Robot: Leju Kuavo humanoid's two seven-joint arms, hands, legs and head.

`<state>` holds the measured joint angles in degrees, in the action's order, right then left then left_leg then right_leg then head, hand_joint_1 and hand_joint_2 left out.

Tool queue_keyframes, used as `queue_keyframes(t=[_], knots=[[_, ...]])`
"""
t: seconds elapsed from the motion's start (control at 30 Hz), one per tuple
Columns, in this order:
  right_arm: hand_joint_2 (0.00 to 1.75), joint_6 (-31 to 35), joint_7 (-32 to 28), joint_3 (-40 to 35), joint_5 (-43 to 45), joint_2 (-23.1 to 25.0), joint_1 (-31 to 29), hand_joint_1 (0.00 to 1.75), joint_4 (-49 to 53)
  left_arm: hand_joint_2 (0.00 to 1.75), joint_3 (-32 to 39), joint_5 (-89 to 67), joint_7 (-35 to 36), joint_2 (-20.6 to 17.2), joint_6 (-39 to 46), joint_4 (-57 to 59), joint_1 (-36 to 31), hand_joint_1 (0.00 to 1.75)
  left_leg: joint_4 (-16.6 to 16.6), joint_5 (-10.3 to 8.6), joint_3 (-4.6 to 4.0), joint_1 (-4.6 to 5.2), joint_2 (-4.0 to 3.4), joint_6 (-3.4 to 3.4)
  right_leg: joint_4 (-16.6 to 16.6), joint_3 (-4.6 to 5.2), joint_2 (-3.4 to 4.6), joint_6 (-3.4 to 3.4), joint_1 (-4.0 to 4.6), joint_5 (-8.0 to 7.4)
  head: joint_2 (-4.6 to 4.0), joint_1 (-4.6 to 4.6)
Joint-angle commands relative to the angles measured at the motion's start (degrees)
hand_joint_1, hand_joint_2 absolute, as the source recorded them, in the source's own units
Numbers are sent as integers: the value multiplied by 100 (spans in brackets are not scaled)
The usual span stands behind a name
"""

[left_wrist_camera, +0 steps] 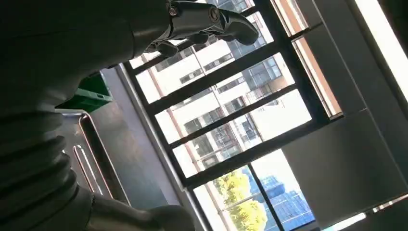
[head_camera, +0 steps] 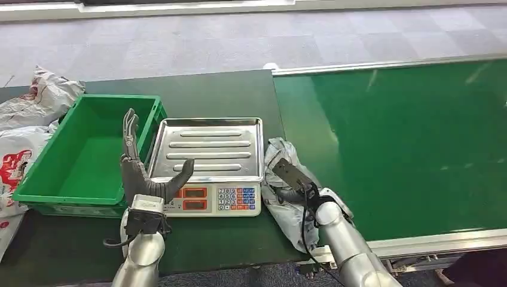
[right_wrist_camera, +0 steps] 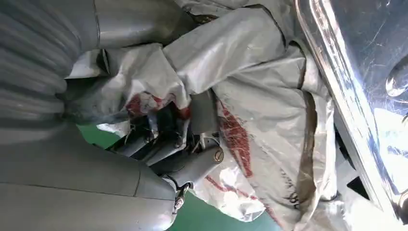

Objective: Moved the parcel from conveyor to table for the left to box.

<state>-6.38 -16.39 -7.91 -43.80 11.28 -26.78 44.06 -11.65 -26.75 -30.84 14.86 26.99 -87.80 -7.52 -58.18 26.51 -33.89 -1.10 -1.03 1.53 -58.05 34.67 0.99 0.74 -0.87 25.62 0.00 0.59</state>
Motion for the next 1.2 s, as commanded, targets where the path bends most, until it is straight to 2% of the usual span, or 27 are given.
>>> queue_keyframes(t=[0.03, 0.33, 0.43, 0.53, 0.57, 0.6, 0.67, 0.73, 0.77, 0.9, 0.93, 1.03, 1.07, 1.1, 1.13, 1.17, 1.2], knots=[[175, -18, 30, -315, 6, -132, -10, 175, -92, 175, -78, 20, 34, -223, -7, 268, -158, 0, 8, -3, 8, 1, 13, -6, 7, -11, -13, -5, 1, 1, 0, -2], [175, 229, -25, -242, 83, -116, -74, 175, -4, 175, 33, 7, 27, -198, 28, 206, -96, 0, 6, -2, 4, 2, 9, -7, 5, -8, -10, -4, 0, 0, 0, 0], [175, 1429, -171, 40, 126, 22, 281, 175, 1204, 175, 128, -33, 8, -171, 114, 1, 65, 0, 21, -8, 16, 4, 24, -14, 18, -24, -26, -9, 0, 0, 0, 0], [175, 1833, 339, -35, -16, 3, 782, 175, 3278, 175, 207, -75, -8, -165, 166, -180, 217, 0, 6, -1, -2, 5, 17, -10, 1, -2, -20, -7, -2, 5, 0, 0], [175, 2416, 96, 28, -1, 80, 934, 175, 3840, 175, 219, -85, -11, -149, 163, -177, 222, 0, 0, -1, -16, 6, 14, -7, -4, 10, -20, -4, -5, 4, 0, 0], [175, 2766, 215, -107, -19, -6, 1091, 175, 4548, 175, 218, -91, -20, -133, 159, -140, 204, 0, -2, 2, -18, 8, 18, -8, -10, 13, -24, -6, -6, 9, 0, -2], [175, 3299, 211, -52, -296, 56, 1323, 175, 5403, 175, 184, -89, -33, -104, 163, 13, 119, 0, -1, 5, -13, 8, 37, -12, -9, 2, -43, -9, -5, 18, 0, 0], [175, 3474, 246, -32, -384, 93, 1380, 175, 5611, 175, 149, -89, -32, -103, 174, 114, 75, 0, -1, 2, -16, 7, 46, -11, -7, 0, -51, -4, -5, 21, 0, 0], [175, 3580, 213, -34, -379, 114, 1365, 175, 5622, 175, 131, -82, -53, -103, 189, 151, 61, 0, 4, 0, -11, 9, 59, -12, -3, -8, -63, -5, -6, 24, 0, -2], [175, 3740, 308, -20, -479, 182, 1103, 175, 5203, 175, 141, 90, -164, -77, 326, 184, 45, 0, 4, 1, -10, 7, 31, -11, 0, -2, -38, 0, -5, 17, 0, 0], [175, 3780, 341, 27, -444, 204, 1007, 175, 4997, 175, 141, 127, -176, -78, 352, 184, 36, 0, 20, -3, 11, 8, 42, -19, 15, -26, -50, -6, -3, 17, 0, 0], [175, 3828, 239, 34, -157, 238, 728, 175, 4427, 175, 131, 258, -257, -44, 422, 207, -26, 0, 10, -5, -5, 6, 35, -13, 7, -10, -43, -1, -3, 13, 0, -2], [175, 3059, 184, -164, 464, 186, 422, 175, 3896, 175, 136, 548, -447, -3, 526, 232, -86, 0, 15, -7, 0, 3, 33, -16, 14, -15, -42, -4, 0, 9, 0, 0], [175, 3168, 110, -191, 456, 286, 162, 175, 3431, 175, 99, 591, -464, -21, 555, 302, -140, 0, 3, -2, -9, 6, 18, -12, 1, -1, -30, 1, -4, 11, 0, 0], [175, 2481, 69, -464, 751, 304, -267, 175, 2686, 175, 82, 882, -671, 13, 625, 309, -171, 0, 4, -3, -9, 2, 20, -14, 5, -5, -34, -1, 0, 9, 0, 0], [175, 2676, -27, -501, 761, 461, -630, 175, 2034, 175, 19, 952, -718, -13, 686, 401, -218, 0, 9, -6, -2, 7, -6, -16, 6, -2, -11, -3, -4, -1, 0, 0], [175, 2367, -117, -640, 923, 645, -1181, 175, 1079, 175, -27, 1181, -836, -5, 792, 480, -272, 0, 1, 3, -4, 3, -33, -11, 1, 2, 17, -1, -1, -4, 0, 0]])
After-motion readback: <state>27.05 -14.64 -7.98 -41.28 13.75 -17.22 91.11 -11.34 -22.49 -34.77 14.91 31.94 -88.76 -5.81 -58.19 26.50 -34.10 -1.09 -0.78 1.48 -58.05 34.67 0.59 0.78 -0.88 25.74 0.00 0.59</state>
